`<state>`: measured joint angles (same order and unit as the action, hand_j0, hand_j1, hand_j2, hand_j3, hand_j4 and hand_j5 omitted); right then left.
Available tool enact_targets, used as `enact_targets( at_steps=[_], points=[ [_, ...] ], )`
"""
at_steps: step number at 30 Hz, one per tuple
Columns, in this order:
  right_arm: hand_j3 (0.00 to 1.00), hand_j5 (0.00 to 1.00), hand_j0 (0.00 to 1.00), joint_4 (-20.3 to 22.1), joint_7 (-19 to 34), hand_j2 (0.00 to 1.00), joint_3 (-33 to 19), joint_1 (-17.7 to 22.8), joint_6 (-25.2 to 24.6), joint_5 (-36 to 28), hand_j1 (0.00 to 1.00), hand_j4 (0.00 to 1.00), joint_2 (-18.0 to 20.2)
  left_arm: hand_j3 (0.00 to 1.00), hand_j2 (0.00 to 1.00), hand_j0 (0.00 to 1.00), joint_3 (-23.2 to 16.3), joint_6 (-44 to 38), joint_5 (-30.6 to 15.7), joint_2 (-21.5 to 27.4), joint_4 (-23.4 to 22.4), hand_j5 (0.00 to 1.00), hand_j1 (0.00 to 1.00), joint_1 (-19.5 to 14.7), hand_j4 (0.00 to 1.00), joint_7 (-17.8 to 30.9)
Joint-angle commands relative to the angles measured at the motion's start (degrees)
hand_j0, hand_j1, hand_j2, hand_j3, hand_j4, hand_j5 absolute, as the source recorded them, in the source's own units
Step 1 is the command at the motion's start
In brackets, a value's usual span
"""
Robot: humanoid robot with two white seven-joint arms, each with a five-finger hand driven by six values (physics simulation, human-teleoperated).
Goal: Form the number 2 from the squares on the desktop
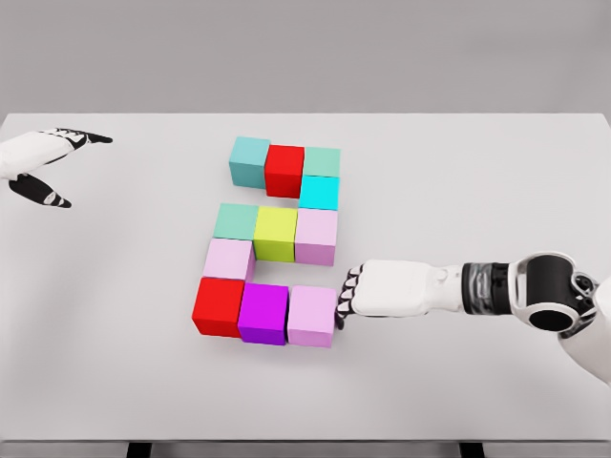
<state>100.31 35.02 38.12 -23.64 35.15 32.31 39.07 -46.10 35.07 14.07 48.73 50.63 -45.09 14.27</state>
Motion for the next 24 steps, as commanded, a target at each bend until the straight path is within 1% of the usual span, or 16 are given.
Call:
enact_targets(
  at_steps=[1, 4, 12, 14, 15, 16, 17, 19, 20, 23, 24],
  points=[
    [0.59, 0.59, 0.59, -0.03, -0.02, 0.59, 0.02, 0.0, -0.15, -0.31, 0.59, 0.59, -0.05, 1.0, 1.0, 1.0, 0.13, -0.07, -0.36, 0.05, -0.09, 1.0, 1.0, 0.0, 1.0, -0.03],
    [0.59, 0.59, 0.59, 0.06, -0.02, 0.59, 0.02, 0.0, -0.15, -0.31, 0.59, 0.59, -0.31, 1.0, 1.0, 1.0, 0.13, -0.07, -0.45, -0.04, -0.44, 1.0, 1.0, 0.0, 1.0, -0.03],
    [0.59, 0.59, 0.59, -0.2, -0.02, 0.59, -0.33, 0.0, -0.15, -0.31, 0.59, 0.59, 0.48, 1.0, 1.0, 1.0, 0.13, -0.07, -0.53, -0.04, -0.97, 1.0, 1.0, 0.0, 1.0, -0.03],
    [0.65, 0.65, 0.65, -0.64, -0.02, 0.65, -0.77, 0.0, -0.15, -0.31, 0.65, 0.65, 2.67, 1.0, 1.0, 1.0, 0.13, -0.07, -0.62, -0.04, -0.88, 1.0, 1.0, 0.0, 1.0, -0.03],
    [0.82, 0.82, 0.82, -0.56, -0.02, 0.82, -4.54, 0.17, -0.15, -1.19, 0.82, 0.82, 6.01, 1.0, 1.0, 1.0, 0.13, -0.07, -0.62, -0.04, -0.97, 1.0, 1.0, 0.0, 1.0, -0.03],
    [0.98, 0.98, 0.98, -0.12, -0.02, 0.98, -7.18, 0.18, -0.15, -1.89, 0.98, 0.98, 8.21, 1.0, 1.0, 1.0, 0.13, -0.07, -0.62, -0.04, -0.97, 1.0, 1.0, 0.0, 1.0, -0.03],
    [1.0, 1.0, 1.0, -0.12, -0.02, 1.0, -10.69, 0.18, -0.15, -6.01, 1.0, 1.0, 10.84, 1.0, 1.0, 1.0, 0.13, -0.07, -0.62, -0.04, -0.97, 1.0, 1.0, 0.0, 1.0, -0.03],
    [1.0, 1.0, 1.0, -0.55, -0.02, 1.0, -14.82, 1.14, -0.15, -17.07, 1.0, 1.0, 14.8, 1.0, 1.0, 1.0, 0.48, -0.07, -0.62, -0.04, -0.97, 1.0, 1.0, 0.0, 1.0, -0.03],
    [1.0, 1.0, 1.0, -0.73, -0.02, 1.0, -15.97, 2.64, -0.15, -19.74, 1.0, 1.0, 15.42, 1.0, 1.0, 1.0, 0.48, -0.07, -0.62, -0.04, -0.88, 1.0, 1.0, 0.0, 1.0, -0.03],
    [1.0, 1.0, 1.0, -0.99, -0.02, 1.0, -16.24, 2.99, -0.15, -20.18, 1.0, 1.0, 15.51, 1.0, 1.0, 1.0, 0.57, -0.07, -0.62, -0.04, -0.97, 1.0, 1.0, 0.0, 1.0, -0.03],
    [1.0, 1.0, 1.0, -1.96, -0.02, 1.0, -16.41, 2.99, -0.15, -20.26, 1.0, 1.0, 15.51, 1.0, 1.0, 1.0, 0.66, -0.07, -0.62, 0.05, -0.88, 1.0, 1.0, 0.0, 1.0, -0.03]
  ],
)
